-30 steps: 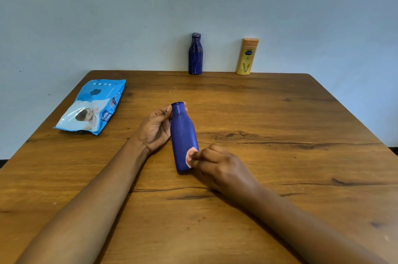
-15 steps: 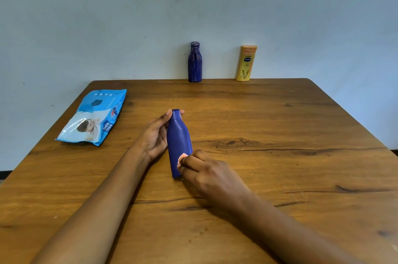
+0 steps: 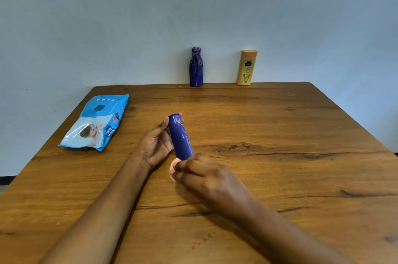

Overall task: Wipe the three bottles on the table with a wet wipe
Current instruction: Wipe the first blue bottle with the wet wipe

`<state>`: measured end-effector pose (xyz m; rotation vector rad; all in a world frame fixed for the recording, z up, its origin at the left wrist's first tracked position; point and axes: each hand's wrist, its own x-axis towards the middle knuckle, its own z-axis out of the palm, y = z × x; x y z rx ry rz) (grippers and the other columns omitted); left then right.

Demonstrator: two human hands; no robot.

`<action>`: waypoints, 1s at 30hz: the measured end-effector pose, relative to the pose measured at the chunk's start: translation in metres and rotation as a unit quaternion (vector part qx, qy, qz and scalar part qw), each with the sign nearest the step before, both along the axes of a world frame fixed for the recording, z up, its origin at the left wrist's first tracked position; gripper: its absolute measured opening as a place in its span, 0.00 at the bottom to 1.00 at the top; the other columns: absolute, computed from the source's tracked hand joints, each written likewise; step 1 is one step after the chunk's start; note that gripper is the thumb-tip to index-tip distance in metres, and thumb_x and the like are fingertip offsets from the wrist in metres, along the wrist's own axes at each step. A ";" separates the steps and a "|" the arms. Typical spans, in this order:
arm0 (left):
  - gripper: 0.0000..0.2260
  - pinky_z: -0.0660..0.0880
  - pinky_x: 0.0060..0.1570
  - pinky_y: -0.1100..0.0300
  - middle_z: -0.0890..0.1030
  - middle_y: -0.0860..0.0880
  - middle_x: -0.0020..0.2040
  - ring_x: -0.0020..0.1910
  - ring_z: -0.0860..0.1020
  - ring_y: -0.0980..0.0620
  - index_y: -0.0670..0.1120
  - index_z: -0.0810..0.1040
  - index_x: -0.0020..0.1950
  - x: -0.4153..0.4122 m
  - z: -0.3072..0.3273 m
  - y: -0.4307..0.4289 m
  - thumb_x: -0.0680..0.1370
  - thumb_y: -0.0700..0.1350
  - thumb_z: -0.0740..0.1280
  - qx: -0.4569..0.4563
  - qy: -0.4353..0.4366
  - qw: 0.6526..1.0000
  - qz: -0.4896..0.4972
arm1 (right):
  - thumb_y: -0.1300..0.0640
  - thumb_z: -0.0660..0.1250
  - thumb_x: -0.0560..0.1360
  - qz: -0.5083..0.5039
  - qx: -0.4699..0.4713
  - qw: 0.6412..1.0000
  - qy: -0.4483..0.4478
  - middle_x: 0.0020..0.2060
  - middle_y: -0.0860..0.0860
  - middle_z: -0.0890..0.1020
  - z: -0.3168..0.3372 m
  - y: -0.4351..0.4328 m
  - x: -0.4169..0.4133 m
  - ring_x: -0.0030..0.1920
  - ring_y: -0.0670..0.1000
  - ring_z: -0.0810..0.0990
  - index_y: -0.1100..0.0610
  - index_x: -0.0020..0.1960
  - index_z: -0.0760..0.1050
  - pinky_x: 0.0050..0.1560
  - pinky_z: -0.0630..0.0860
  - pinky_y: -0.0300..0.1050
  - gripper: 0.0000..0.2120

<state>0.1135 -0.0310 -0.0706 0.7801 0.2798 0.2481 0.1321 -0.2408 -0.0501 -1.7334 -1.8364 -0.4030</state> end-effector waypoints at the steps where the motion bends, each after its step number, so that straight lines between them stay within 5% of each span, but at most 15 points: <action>1: 0.42 0.79 0.49 0.50 0.82 0.45 0.56 0.54 0.80 0.49 0.41 0.73 0.66 0.000 0.000 0.001 0.56 0.50 0.83 -0.010 -0.007 1.000 -0.010 | 0.65 0.67 0.74 0.000 0.044 0.998 0.045 0.53 0.55 0.80 0.004 0.000 0.003 0.51 0.53 0.78 0.61 0.56 0.79 0.51 0.76 0.43 0.11; 7: 0.33 0.78 0.46 0.42 0.81 0.43 0.56 0.55 0.79 0.46 0.43 0.80 0.59 -0.002 0.003 -0.003 0.56 0.47 0.83 -0.008 -0.024 0.999 -0.026 | 0.67 0.66 0.74 -0.167 0.102 0.958 0.208 0.55 0.49 0.79 0.041 0.034 0.052 0.55 0.42 0.76 0.57 0.58 0.78 0.56 0.74 0.35 0.14; 13: 0.27 0.73 0.61 0.42 0.79 0.42 0.58 0.62 0.76 0.46 0.42 0.78 0.58 0.001 -0.003 0.001 0.62 0.42 0.81 -0.032 -0.082 0.995 -0.035 | 0.64 0.65 0.75 -0.141 0.003 0.984 0.104 0.53 0.50 0.79 0.043 0.070 0.051 0.54 0.46 0.76 0.57 0.56 0.79 0.54 0.68 0.35 0.12; 24: 0.13 0.77 0.55 0.49 0.79 0.41 0.58 0.59 0.78 0.46 0.41 0.80 0.57 -0.001 -0.004 -0.003 0.79 0.40 0.59 -0.026 -0.083 0.996 -0.034 | 0.66 0.70 0.70 -0.124 -0.015 0.991 0.047 0.50 0.55 0.81 0.041 0.063 0.050 0.49 0.52 0.79 0.60 0.54 0.80 0.48 0.77 0.46 0.13; 30: 0.14 0.78 0.54 0.50 0.80 0.41 0.55 0.54 0.79 0.47 0.39 0.80 0.59 -0.003 0.000 -0.001 0.75 0.42 0.65 -0.019 -0.069 0.997 -0.022 | 0.65 0.66 0.73 -0.075 -0.069 0.991 0.087 0.51 0.52 0.79 0.034 0.036 0.046 0.52 0.49 0.77 0.58 0.55 0.80 0.51 0.76 0.43 0.12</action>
